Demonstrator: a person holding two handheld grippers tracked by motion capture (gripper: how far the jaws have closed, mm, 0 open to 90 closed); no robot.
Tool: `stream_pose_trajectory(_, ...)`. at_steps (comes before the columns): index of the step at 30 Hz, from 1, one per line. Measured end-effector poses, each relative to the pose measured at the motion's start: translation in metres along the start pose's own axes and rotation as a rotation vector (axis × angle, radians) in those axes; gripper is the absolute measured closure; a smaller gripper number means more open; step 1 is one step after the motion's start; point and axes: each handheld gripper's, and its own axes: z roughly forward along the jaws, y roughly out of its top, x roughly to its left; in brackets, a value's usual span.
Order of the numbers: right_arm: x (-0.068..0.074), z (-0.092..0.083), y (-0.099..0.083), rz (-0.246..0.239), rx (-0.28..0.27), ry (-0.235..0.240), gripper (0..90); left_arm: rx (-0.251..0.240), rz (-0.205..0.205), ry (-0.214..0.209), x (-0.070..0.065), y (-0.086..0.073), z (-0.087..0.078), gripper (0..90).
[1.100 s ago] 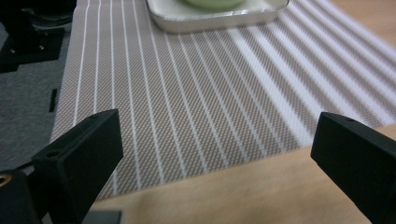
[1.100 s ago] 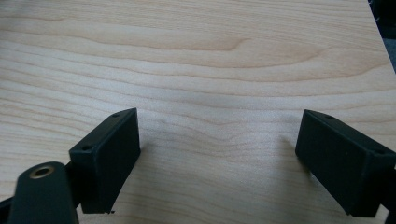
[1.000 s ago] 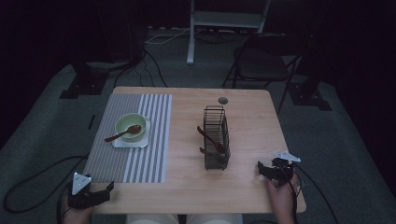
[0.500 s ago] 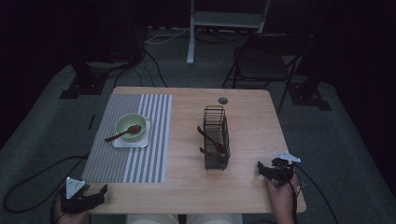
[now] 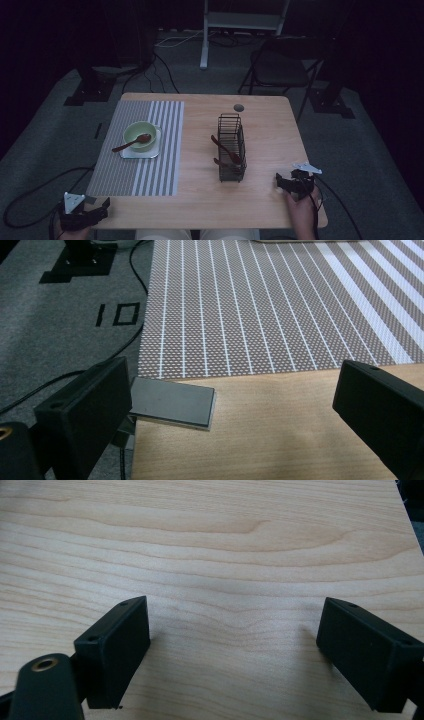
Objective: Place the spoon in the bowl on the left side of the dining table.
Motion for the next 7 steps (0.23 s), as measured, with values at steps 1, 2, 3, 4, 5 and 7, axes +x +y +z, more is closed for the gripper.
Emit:
stream_pose_trajectory(1,0.0,0.0,0.0,0.0,0.0,0.0,13.1,-0.003,-0.005,-0.004,0.0004,-0.0001,-0.0003,2.3)
stream_pose_trajectory(2,0.0,0.0,0.0,0.0,0.0,0.0,13.1,-0.001,-0.01,-0.004,0.0009,-0.0002,-0.0003,2.4)
stream_pose_trajectory(3,0.0,0.0,0.0,0.0,0.0,0.0,13.1,-0.001,-0.017,-0.008,0.0012,-0.0003,-0.0002,2.4)
stream_pose_trajectory(4,0.0,0.0,0.0,0.0,0.0,0.0,13.1,-0.004,-0.02,-0.013,0.0014,-0.0003,-0.0002,2.4)
stream_pose_trajectory(5,0.0,0.0,0.0,0.0,0.0,0.0,13.1,-0.004,-0.02,-0.013,0.0014,-0.0003,-0.0002,2.4)
stream_pose_trajectory(7,0.0,0.0,0.0001,0.0,0.0,0.0,13.1,0.0,-0.027,-0.027,0.002,-0.0006,0.0004,2.4)
